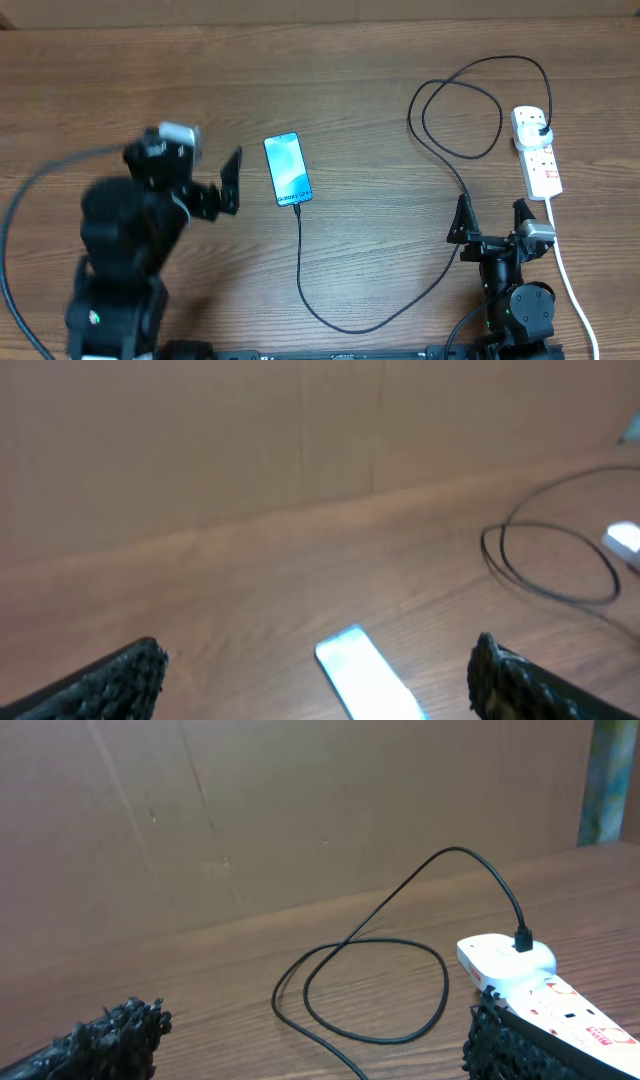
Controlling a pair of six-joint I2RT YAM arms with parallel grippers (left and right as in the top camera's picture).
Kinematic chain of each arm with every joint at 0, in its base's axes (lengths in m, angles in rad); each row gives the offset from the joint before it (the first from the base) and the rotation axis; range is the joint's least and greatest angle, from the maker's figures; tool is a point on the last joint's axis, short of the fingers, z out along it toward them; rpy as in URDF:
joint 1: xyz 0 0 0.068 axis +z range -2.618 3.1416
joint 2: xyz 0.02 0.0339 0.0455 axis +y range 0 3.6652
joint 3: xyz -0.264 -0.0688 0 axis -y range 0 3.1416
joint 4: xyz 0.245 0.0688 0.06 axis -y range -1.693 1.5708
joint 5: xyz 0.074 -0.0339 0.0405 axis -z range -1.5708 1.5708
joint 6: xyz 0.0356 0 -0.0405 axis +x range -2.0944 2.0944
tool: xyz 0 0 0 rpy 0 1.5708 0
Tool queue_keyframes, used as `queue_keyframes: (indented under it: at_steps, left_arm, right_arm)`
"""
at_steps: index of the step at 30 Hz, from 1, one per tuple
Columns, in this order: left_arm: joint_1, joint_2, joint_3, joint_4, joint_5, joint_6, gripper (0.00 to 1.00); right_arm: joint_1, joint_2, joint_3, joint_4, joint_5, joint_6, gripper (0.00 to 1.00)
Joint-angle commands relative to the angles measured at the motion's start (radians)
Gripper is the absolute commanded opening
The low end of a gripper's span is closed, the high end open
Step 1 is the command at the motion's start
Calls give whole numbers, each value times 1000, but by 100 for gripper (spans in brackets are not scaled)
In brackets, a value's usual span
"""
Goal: Plug charger to phone and switch on socket
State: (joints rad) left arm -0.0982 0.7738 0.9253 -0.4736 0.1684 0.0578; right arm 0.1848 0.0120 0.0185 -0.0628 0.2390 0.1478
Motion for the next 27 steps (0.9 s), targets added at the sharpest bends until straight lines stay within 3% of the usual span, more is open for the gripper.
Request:
queue_keyframes:
  at_steps: [1, 6, 14, 27]
  left_arm:
    - [0, -155, -194, 98, 8, 18, 100]
    - [0, -348, -433, 238, 6, 18, 99]
    - [0, -526, -673, 385, -3, 18, 99]
    - [0, -728, -888, 532, 0, 18, 100]
  right_arm:
    - [6, -9, -11, 6, -2, -7, 100]
    - [6, -9, -11, 6, -2, -8, 100]
    - [6, -9, -11, 6, -2, -7, 100]
    - [6, -9, -11, 6, -2, -7, 100]
